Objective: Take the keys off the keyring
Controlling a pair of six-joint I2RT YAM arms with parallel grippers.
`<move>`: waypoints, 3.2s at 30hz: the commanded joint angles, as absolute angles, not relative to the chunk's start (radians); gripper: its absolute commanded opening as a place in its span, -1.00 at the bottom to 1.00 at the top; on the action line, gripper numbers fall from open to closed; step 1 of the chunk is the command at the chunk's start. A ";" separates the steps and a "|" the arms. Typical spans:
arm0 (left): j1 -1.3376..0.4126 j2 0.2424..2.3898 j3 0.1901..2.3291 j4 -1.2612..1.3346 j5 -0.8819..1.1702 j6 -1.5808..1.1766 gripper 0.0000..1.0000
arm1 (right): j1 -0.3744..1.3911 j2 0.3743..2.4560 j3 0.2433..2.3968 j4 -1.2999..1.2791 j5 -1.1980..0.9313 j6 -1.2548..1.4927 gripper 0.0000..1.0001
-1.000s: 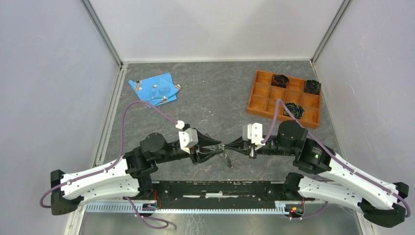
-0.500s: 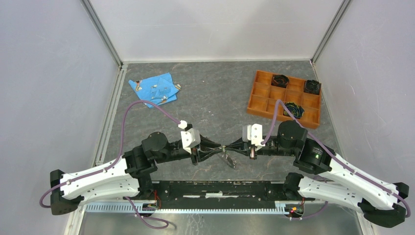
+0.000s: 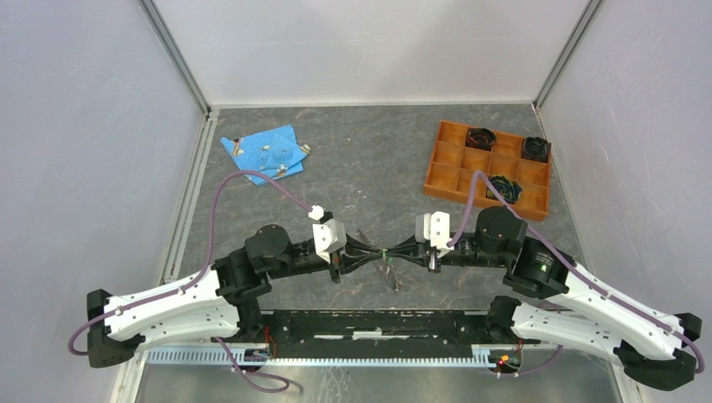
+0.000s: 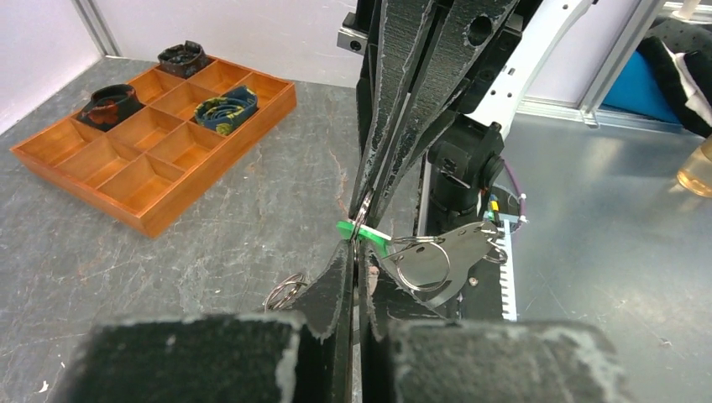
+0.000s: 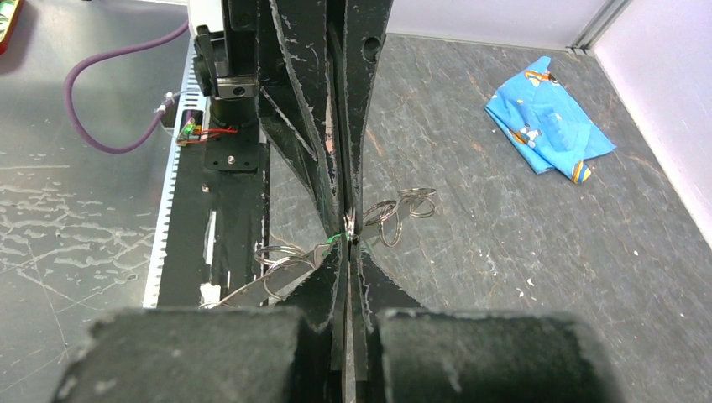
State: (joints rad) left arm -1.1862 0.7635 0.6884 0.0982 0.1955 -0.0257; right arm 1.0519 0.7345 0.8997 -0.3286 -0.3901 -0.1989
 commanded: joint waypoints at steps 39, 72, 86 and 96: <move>-1.188 0.743 0.683 0.168 0.150 -0.012 -0.35 | 1.055 0.785 1.012 -0.423 -0.210 -0.225 -0.99; -1.167 0.795 0.651 0.043 -0.406 -0.285 0.25 | 0.758 1.266 0.588 0.166 -0.048 0.124 -0.99; -1.029 0.859 0.633 0.044 -0.272 -0.374 0.38 | 0.653 1.448 0.600 0.304 0.024 0.160 -0.96; -1.003 0.845 0.620 0.043 -0.233 -0.396 0.45 | 0.626 1.505 0.629 0.334 0.035 0.167 -0.73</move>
